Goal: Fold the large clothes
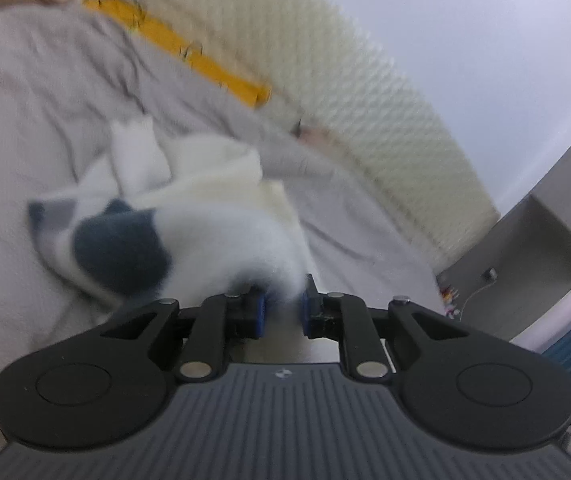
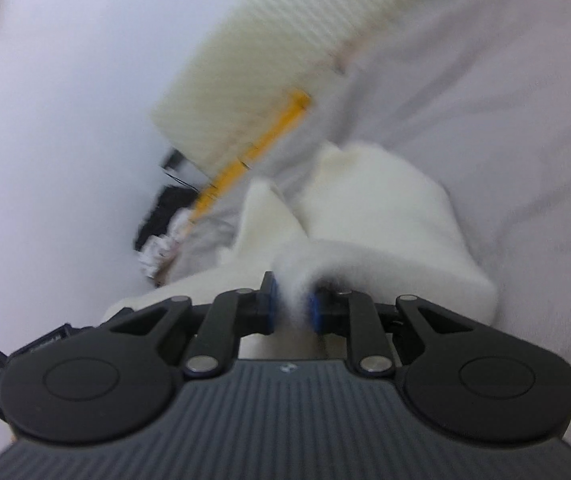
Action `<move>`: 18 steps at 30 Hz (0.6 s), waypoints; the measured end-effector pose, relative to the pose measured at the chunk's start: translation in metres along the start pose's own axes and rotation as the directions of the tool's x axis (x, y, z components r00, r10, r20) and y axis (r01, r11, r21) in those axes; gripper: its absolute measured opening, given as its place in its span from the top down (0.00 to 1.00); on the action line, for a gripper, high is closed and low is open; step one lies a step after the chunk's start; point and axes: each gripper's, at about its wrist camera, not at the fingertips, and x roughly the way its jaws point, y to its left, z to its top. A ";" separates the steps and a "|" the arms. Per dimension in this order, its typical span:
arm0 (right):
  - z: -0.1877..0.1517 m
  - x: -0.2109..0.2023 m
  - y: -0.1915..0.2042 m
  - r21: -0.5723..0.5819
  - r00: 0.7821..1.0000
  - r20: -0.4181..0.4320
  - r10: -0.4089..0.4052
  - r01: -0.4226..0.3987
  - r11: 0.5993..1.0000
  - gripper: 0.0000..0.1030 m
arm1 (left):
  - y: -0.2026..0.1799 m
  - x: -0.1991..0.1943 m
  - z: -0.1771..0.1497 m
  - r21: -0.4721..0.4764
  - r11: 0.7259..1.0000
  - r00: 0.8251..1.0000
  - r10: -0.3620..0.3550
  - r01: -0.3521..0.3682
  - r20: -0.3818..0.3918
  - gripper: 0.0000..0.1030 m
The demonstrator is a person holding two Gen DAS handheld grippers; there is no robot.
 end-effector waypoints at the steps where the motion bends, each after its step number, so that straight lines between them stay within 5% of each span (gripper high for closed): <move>1: -0.001 0.009 -0.008 0.010 1.000 -0.012 -0.021 0.021 1.000 0.80 | 0.003 0.016 0.001 0.007 1.000 1.000 0.006 -0.006 -0.014 0.82; 8: 0.003 0.064 -0.045 0.071 0.996 -0.051 -0.071 0.074 0.995 0.79 | 0.028 0.097 0.004 0.041 0.998 0.999 0.037 -0.036 -0.009 0.80; 18: 0.017 0.097 -0.088 0.185 0.999 -0.025 0.043 -0.038 0.982 0.80 | 0.066 0.164 0.010 0.033 0.999 1.000 0.013 -0.013 -0.004 0.77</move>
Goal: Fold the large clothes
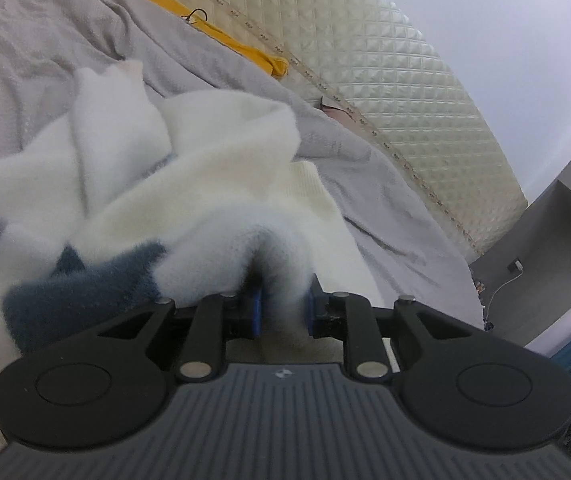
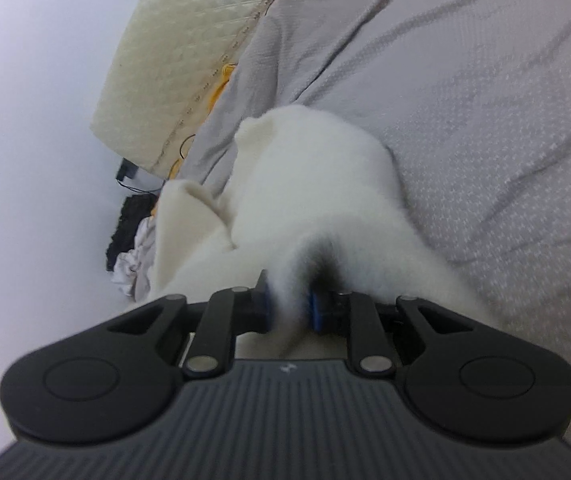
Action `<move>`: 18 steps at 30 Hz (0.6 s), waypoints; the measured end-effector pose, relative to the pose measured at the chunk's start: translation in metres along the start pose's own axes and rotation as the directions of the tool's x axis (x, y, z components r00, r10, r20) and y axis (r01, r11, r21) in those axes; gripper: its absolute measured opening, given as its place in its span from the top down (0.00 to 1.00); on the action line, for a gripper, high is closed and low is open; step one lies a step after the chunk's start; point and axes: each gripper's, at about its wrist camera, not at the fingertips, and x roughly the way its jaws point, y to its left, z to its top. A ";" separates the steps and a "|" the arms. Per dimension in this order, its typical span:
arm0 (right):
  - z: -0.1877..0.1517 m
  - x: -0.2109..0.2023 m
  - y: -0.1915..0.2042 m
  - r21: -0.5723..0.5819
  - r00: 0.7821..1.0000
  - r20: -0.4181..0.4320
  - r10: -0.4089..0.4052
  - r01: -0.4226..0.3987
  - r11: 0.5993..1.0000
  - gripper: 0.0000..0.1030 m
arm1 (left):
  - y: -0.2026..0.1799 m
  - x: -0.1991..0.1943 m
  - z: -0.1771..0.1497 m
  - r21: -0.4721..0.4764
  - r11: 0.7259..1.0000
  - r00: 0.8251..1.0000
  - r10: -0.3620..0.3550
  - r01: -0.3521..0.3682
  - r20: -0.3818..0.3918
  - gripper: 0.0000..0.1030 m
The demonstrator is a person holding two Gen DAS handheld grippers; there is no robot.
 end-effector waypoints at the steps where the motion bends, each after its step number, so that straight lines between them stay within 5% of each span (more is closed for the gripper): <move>1: 0.001 0.000 -0.002 0.003 1.000 0.002 0.005 -0.005 1.000 0.80 | 0.001 0.001 0.000 0.004 1.000 1.000 -0.002 0.002 0.000 0.77; 9: -0.001 -0.004 0.012 -0.045 1.000 0.005 -0.015 0.015 0.999 0.78 | 0.000 -0.015 0.002 -0.002 0.999 0.999 -0.034 0.034 -0.005 0.73; 13: -0.006 -0.016 0.030 -0.120 0.999 -0.009 -0.045 0.044 0.992 0.70 | -0.011 -0.034 0.000 0.036 0.998 0.999 -0.045 0.045 -0.019 0.54; 18: -0.025 -0.032 0.066 -0.299 0.997 -0.011 -0.081 0.074 0.951 0.28 | -0.023 -0.061 -0.006 0.047 0.997 0.996 -0.052 0.055 -0.076 0.40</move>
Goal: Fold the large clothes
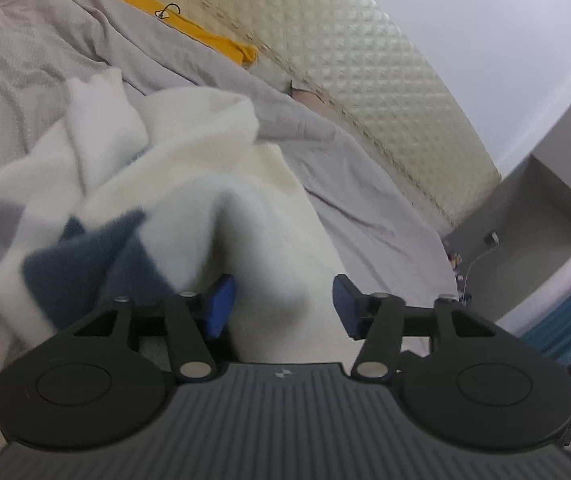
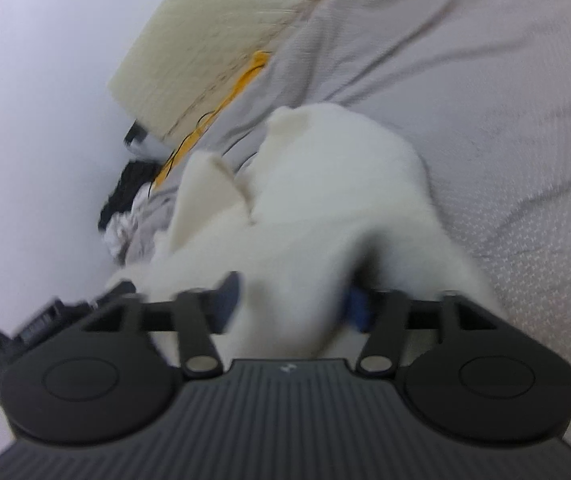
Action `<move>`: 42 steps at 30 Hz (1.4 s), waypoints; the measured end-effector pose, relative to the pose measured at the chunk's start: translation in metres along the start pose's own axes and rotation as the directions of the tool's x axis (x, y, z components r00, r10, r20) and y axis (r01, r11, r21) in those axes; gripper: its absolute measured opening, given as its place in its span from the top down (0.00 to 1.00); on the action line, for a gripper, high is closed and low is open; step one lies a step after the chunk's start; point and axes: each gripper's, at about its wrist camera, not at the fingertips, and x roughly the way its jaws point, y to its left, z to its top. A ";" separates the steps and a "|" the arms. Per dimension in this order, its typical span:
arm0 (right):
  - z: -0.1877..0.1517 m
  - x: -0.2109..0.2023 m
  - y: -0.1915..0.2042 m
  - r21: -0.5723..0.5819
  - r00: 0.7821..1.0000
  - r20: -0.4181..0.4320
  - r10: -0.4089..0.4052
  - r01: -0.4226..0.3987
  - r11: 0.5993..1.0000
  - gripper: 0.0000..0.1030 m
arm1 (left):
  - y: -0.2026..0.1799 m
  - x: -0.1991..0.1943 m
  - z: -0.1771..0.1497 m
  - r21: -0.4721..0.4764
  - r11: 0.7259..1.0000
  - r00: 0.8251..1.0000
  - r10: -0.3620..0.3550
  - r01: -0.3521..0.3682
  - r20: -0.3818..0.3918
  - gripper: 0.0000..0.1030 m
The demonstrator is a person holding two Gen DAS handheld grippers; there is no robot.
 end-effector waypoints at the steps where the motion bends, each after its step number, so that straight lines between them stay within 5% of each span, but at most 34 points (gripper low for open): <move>1: -0.002 -0.004 0.008 -0.039 1.000 0.000 -0.011 0.011 0.999 0.28 | -0.004 -0.007 -0.004 0.018 1.000 1.000 0.014 -0.014 -0.008 0.40; 5: -0.016 -0.027 0.029 -0.134 0.999 0.010 -0.050 0.050 0.990 0.28 | -0.015 -0.033 -0.024 0.054 0.998 0.999 0.019 -0.017 -0.048 0.40; 9: -0.025 -0.043 0.041 -0.178 0.996 0.033 -0.082 0.087 0.980 0.28 | -0.012 -0.041 -0.039 -0.043 0.999 0.996 -0.026 0.022 -0.089 0.40; 17: -0.041 -0.049 0.061 -0.383 0.987 0.075 -0.143 0.161 0.910 0.28 | -0.012 -0.001 -0.052 -0.096 0.994 0.983 -0.059 0.043 -0.174 0.42; 19: -0.044 -0.042 0.063 -0.416 0.986 0.065 -0.152 0.165 0.894 0.29 | -0.015 0.010 -0.056 -0.064 0.997 0.984 -0.050 0.040 -0.172 0.54; 22: -0.048 -0.034 0.060 -0.426 0.985 0.049 -0.167 0.172 0.888 0.29 | -0.019 0.018 -0.056 -0.032 0.999 0.985 -0.047 0.042 -0.168 0.89; 26: -0.050 -0.033 0.068 -0.486 0.983 0.087 -0.161 0.182 0.855 0.29 | -0.024 -0.009 -0.046 -0.084 0.986 0.985 -0.149 0.142 -0.083 0.94; 30: -0.055 -0.037 0.086 -0.554 0.981 0.157 -0.117 0.186 0.812 0.29 | -0.029 -0.046 -0.040 -0.107 0.944 0.950 -0.312 0.311 0.010 1.00; 35: -0.068 -0.036 0.103 -0.657 0.969 0.228 -0.099 0.228 0.719 0.30 | -0.038 -0.066 -0.036 -0.072 0.908 0.910 -0.408 0.413 0.076 1.00; 38: -0.072 -0.025 0.102 -0.686 0.971 0.188 -0.147 0.237 0.688 0.30 | -0.038 -0.062 -0.035 -0.061 0.940 0.942 -0.334 0.336 0.041 1.00; 42: -0.075 -0.016 0.092 -0.672 0.970 0.137 -0.201 0.239 0.700 0.30 | -0.020 -0.045 -0.040 -0.123 0.970 0.976 -0.215 0.209 -0.033 0.98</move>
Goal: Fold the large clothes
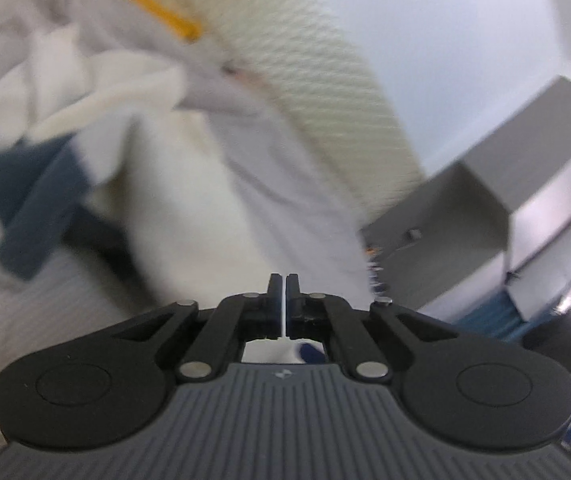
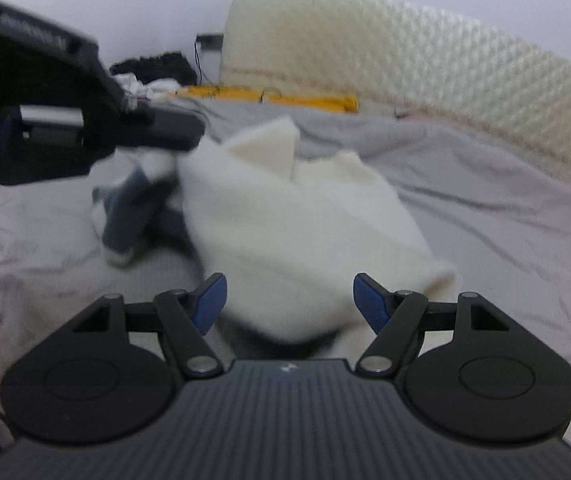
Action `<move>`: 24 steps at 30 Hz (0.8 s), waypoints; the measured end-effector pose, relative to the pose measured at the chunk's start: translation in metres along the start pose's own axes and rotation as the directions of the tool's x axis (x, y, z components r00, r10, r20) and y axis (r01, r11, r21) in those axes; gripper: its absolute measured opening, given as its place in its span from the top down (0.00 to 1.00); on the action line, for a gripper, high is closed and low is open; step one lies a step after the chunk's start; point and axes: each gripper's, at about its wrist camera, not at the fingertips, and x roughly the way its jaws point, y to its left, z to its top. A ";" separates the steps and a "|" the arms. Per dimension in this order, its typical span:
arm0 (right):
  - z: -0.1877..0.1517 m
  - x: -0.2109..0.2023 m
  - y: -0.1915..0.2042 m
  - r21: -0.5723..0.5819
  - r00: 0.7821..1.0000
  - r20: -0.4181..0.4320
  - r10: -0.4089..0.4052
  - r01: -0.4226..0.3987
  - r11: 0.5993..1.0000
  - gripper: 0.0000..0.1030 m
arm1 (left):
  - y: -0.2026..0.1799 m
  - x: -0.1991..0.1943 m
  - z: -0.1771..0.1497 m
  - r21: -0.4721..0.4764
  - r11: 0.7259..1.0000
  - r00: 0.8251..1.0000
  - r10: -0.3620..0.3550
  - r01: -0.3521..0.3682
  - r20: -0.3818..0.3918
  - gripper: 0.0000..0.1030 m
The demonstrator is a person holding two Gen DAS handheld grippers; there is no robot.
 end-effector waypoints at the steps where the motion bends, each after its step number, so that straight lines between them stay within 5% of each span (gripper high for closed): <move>1: -0.003 0.002 -0.001 0.005 1.000 -0.017 -0.006 0.006 1.000 0.30 | 0.007 0.004 -0.001 -0.029 0.999 0.999 0.042 -0.042 -0.009 0.98; 3: -0.007 0.006 0.000 0.002 0.999 -0.047 -0.016 0.016 1.000 0.30 | 0.019 0.014 -0.002 -0.083 0.991 0.994 0.100 -0.103 -0.044 0.88; 5: -0.010 0.011 0.004 -0.037 0.997 -0.066 -0.026 0.024 0.999 0.30 | 0.030 0.021 -0.005 -0.134 0.976 0.983 0.162 -0.173 -0.085 0.36; 6: -0.011 0.014 0.009 -0.069 0.996 -0.077 -0.034 0.029 0.997 0.30 | 0.036 0.023 -0.007 -0.153 0.969 0.979 0.182 -0.194 -0.091 0.32; 12: -0.013 0.024 0.019 -0.130 0.994 -0.054 -0.092 0.084 0.988 0.31 | 0.052 0.057 -0.001 -0.220 0.963 0.987 0.145 -0.158 -0.074 0.34; 13: -0.011 0.025 0.017 -0.117 0.994 -0.033 -0.106 0.101 0.988 0.31 | 0.050 0.063 0.003 -0.201 0.970 0.990 0.124 -0.136 -0.069 0.40; 16: -0.006 0.021 0.012 -0.086 0.988 0.053 -0.144 0.148 0.985 0.31 | 0.029 0.065 0.007 -0.080 0.988 0.991 0.126 -0.129 -0.037 0.81; 17: -0.003 0.019 0.010 -0.072 0.982 0.082 -0.171 0.177 0.982 0.31 | 0.025 0.063 0.008 -0.072 0.992 0.994 0.102 -0.104 -0.029 0.86; 24: 0.015 -0.018 -0.022 0.171 0.941 0.252 -0.227 0.187 0.967 0.31 | -0.018 0.023 0.018 0.025 0.992 0.988 -0.126 0.125 0.091 0.88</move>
